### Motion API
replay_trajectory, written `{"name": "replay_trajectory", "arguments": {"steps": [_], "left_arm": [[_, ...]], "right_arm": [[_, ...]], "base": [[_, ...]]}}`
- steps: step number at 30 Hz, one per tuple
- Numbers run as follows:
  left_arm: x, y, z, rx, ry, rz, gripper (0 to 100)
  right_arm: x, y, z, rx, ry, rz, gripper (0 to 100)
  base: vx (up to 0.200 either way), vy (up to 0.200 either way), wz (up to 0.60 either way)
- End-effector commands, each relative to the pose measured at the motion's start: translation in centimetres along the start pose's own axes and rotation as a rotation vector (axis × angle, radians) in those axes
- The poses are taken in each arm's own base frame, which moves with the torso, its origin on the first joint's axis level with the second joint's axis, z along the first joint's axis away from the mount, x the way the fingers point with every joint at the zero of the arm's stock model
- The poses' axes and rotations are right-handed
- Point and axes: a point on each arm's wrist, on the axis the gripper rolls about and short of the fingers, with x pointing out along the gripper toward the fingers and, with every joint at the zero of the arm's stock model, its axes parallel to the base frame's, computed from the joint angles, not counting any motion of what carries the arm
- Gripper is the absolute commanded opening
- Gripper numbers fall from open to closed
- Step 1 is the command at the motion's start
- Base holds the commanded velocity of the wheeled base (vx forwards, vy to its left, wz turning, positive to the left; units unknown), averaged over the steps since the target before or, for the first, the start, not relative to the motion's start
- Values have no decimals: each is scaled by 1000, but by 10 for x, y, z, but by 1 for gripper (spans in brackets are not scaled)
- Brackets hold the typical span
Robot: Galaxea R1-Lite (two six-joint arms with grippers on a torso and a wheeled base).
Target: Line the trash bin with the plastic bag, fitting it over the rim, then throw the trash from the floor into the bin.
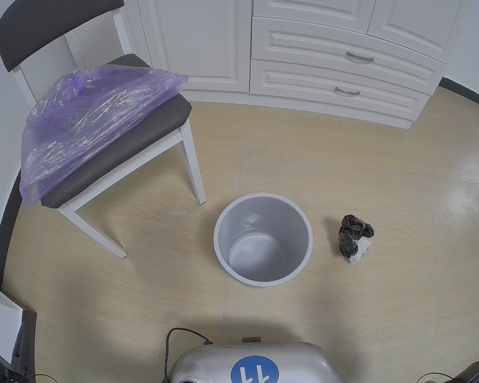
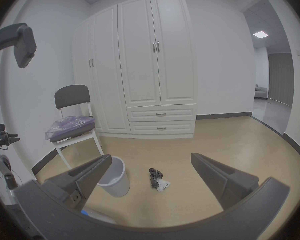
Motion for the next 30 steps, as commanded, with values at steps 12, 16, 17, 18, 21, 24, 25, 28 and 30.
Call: {"name": "replay_trajectory", "arguments": {"steps": [12, 16, 17, 18, 21, 24, 25, 28, 30], "left_arm": [[63, 10, 58, 132, 292, 77, 100], [73, 11, 66, 214, 280, 109, 100], [76, 12, 72, 247, 264, 118, 100], [78, 12, 75, 269, 259, 123, 100], [85, 14, 82, 333, 268, 148, 100], [97, 15, 82, 391, 326, 171, 100], [99, 15, 81, 391, 335, 171, 100], [106, 15, 78, 388, 374, 170, 100], [112, 16, 74, 390, 411, 186, 100]], "right_arm": [[70, 0, 86, -106, 108, -121, 100], [83, 0, 99, -119, 103, -120, 100], [89, 0, 103, -123, 97, -125, 100], [93, 0, 106, -123, 92, -126, 100], [103, -1, 114, -120, 56, -155, 100], [114, -2, 116, -98, 19, -212, 100], [115, -1, 116, -89, 20, -213, 100], [120, 0, 113, -68, 40, -192, 100], [125, 1, 108, -60, 72, -189, 100]], "base": [[0, 0, 0], [0, 0, 0], [0, 0, 0], [0, 0, 0], [0, 0, 0], [0, 0, 0], [0, 0, 0], [0, 0, 0], [0, 0, 0]]}}
